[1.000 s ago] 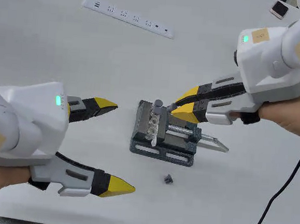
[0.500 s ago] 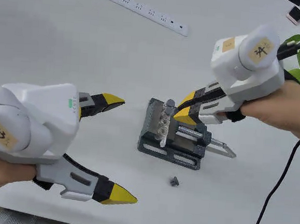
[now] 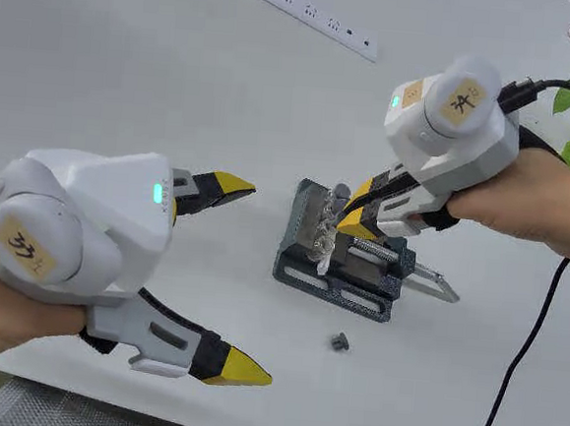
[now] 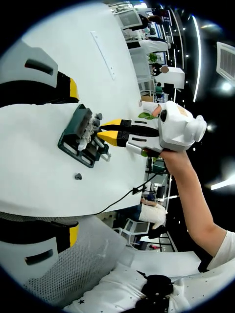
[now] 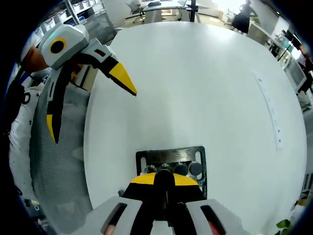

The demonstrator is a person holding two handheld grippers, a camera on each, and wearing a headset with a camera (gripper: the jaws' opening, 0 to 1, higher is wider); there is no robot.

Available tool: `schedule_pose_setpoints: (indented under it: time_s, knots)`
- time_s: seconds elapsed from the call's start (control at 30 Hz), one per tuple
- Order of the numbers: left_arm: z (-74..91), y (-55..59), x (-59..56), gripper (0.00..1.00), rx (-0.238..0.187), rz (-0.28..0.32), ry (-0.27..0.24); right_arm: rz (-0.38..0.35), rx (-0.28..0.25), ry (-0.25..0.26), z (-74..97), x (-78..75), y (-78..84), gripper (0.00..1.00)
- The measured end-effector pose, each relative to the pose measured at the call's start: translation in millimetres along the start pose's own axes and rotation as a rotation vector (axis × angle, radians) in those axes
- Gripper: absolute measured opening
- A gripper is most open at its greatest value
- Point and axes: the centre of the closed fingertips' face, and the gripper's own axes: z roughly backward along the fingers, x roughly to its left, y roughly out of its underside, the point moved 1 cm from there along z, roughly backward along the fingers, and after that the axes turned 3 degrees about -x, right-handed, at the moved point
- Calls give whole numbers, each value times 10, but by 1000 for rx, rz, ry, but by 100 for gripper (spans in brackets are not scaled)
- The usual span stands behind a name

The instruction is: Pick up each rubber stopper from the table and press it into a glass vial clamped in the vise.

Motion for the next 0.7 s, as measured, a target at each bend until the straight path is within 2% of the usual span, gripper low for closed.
schedule_pose_setpoints:
  time_s: [0.37, 0.7]
  knots:
    - [5, 24, -4, 99, -5, 4, 3, 13, 38, -11, -39, 1, 26, 5]
    - [-5, 38, -30, 99, -10, 8, 11, 14, 50, -17, -45, -6, 16, 5]
